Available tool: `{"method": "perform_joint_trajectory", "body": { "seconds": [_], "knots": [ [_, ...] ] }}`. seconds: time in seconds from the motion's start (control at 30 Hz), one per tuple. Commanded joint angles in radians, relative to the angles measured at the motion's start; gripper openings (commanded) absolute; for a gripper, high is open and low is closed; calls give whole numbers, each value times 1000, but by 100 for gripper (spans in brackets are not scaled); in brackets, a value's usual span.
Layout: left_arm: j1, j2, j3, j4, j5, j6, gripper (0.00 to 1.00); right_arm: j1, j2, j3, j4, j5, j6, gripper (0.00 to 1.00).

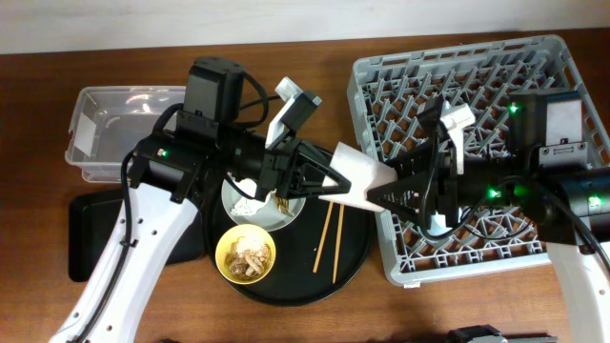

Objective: Sort waste into correct bins and load items into the dishwasher rack
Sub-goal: 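Hand the pink cup from the left gripper to the right gripper, then place the pink cup in the dish rack beside the blue cup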

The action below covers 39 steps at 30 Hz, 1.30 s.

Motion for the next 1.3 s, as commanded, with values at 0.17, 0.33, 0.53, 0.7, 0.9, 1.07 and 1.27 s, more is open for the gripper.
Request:
{"method": "perform_joint_trajectory", "body": {
  "seconds": [0.17,0.33,0.53,0.7,0.9,1.07,1.27],
  "knots": [
    [-2,-10,12,19,8,21,0,31,8,5,-13,-13,-5,77],
    [-2,-10,12,18,9,20,6,25,7,6,-6,8,-5,59],
    [-2,-10,11,10,-76,21,99,-98,-23,6,-19,99,34,52],
    [0,-10,11,-74,-397,20,99,-312,-56,6,-132,520,227,52],
    [-1,-10,11,-137,-521,20,99,-388,-27,6,-238,1037,428,53],
    [-1,-10,11,-164,-532,21,99,-388,43,6,-238,1132,468,53],
    [-1,-10,11,-171,-532,21,99,-388,216,6,-238,1133,456,53]
  ]
}}
